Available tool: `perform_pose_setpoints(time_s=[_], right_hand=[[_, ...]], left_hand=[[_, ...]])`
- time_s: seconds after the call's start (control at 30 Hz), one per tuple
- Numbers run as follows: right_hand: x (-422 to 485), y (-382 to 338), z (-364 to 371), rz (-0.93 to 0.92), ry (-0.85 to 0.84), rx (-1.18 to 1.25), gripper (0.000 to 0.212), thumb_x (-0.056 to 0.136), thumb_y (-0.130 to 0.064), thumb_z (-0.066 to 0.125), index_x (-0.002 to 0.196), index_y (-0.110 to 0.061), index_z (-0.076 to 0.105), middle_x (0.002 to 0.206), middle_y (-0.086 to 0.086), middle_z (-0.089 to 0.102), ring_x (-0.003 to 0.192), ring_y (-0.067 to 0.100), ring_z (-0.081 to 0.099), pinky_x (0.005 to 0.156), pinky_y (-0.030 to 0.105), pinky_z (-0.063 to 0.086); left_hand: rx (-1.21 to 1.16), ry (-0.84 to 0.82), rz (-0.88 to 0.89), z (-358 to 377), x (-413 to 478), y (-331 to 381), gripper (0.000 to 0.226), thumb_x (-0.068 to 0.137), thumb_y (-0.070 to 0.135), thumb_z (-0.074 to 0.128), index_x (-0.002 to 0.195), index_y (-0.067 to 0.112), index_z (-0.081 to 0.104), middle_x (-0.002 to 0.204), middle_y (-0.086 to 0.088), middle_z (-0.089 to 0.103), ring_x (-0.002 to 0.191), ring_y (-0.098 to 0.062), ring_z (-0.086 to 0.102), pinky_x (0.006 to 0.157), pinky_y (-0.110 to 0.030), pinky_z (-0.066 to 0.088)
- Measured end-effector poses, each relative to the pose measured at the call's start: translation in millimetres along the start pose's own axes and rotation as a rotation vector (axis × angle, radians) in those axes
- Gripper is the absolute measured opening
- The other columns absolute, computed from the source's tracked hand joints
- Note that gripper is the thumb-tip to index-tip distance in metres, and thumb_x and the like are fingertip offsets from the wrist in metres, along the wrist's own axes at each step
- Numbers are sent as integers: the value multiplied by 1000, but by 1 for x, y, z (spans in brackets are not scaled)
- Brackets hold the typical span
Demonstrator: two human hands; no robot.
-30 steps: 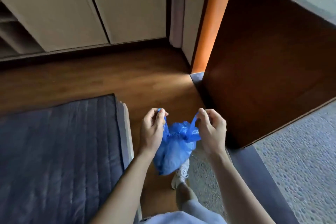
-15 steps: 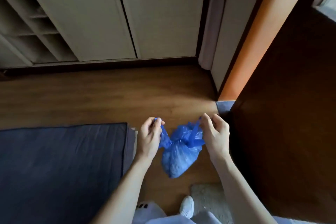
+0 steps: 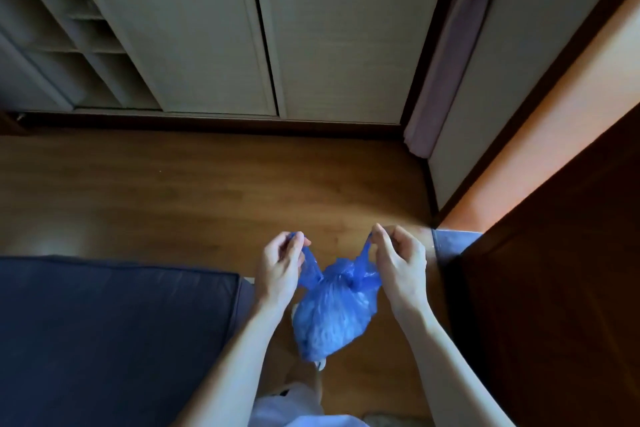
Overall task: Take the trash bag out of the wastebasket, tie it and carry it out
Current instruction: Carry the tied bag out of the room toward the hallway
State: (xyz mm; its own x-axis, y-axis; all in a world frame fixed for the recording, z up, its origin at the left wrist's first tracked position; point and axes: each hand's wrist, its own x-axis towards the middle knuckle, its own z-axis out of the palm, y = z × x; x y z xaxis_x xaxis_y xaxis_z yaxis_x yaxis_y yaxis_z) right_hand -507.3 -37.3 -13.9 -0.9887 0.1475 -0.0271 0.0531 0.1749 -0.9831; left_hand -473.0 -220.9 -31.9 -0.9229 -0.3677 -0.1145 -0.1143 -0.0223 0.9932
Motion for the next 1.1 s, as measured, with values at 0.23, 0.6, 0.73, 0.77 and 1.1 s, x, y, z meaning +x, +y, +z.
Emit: perform_pose_setpoints(time_s=[0.23,0.6,0.73,0.77,1.1], right_hand=[[122,-25,84,-18,-83,-21,40,90,-41,59,68,-7,59,45,-10,41,43,5,35,43,21,30],[263,-51,198,-29,-162,-29,50,87,-47,56,75,1,56,54,2,37,54,20,33,52,37,29],[308,-55,241,-18,-203,-26,48,87,-47,57,73,-1,59,54,-1,42,53,15,37,50,34,32],[320,-56,253,-17,-221,-30,44,87,-47,57,71,-6,61,53,-2,44,52,13,39,50,34,34],[456,-90,390,-47,-614,-29,35,88,-38,61,67,-10,61,52,-5,51,49,9,45,48,27,38]], left_hand=[[-17,49,2,-8,154,4,25,87,39,58,68,28,69,49,10,50,45,-5,44,48,-21,35],[-96,198,-55,-43,324,14,27,79,52,62,70,27,68,56,12,58,52,-6,49,57,-31,39],[-78,244,-41,-55,365,28,25,79,49,60,68,29,68,47,10,48,45,-5,41,48,-26,31],[-76,257,-33,-58,375,32,25,80,48,59,67,29,68,45,10,46,43,-5,39,47,-26,29],[-73,509,-87,-95,501,66,26,86,36,56,68,20,66,45,10,40,42,-7,37,48,-24,32]])
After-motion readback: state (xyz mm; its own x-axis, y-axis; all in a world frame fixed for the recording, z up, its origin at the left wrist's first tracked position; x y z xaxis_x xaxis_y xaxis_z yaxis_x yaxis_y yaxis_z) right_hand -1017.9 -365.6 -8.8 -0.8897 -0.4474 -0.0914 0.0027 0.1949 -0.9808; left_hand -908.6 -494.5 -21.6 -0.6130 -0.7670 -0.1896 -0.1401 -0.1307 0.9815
